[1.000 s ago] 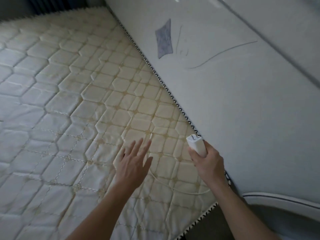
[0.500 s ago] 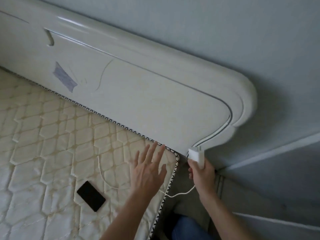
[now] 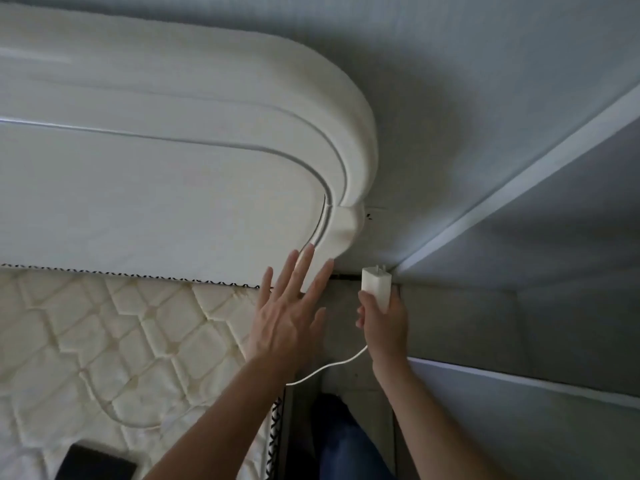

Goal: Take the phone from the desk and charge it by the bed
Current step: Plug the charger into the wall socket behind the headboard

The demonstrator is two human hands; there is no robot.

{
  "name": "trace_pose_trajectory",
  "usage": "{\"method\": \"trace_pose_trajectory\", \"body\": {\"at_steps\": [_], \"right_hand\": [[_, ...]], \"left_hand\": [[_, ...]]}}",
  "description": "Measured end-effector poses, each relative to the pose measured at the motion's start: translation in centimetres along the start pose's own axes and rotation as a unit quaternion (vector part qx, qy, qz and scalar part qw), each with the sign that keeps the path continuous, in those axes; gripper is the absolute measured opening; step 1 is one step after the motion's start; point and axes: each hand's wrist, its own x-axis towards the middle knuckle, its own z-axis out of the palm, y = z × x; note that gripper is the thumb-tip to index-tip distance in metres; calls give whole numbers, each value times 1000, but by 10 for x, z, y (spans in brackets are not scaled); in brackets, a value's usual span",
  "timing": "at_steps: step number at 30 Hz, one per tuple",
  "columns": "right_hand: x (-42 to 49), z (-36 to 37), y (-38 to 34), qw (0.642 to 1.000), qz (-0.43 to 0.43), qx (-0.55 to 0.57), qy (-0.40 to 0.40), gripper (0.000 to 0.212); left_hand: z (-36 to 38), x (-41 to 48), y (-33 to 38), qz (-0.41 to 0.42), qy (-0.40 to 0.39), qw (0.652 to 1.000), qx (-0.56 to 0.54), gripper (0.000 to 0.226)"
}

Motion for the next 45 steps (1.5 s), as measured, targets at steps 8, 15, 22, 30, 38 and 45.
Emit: {"method": "trace_pose_trajectory", "body": {"at_steps": [8, 15, 22, 30, 38, 45], "right_hand": [[80, 13, 23, 1000, -18, -13, -3, 3], [141, 47, 51, 998, -42, -35, 7, 45], [184, 66, 66, 991, -103, -71, 39, 34], [197, 66, 68, 988, -121, -80, 45, 35], [194, 75, 74, 987, -123, -94, 38, 36], [192, 83, 70, 987, -130, -70, 69, 33]], "left_hand": [[25, 52, -8, 26, 117, 990, 70, 96], [54, 71, -25, 49, 165, 974, 149, 103], [71, 85, -56, 110, 223, 947, 204, 106], [83, 93, -60, 115, 259, 939, 196, 102], [83, 95, -60, 116, 260, 938, 196, 102], [84, 95, -60, 123, 256, 941, 185, 102]]}}
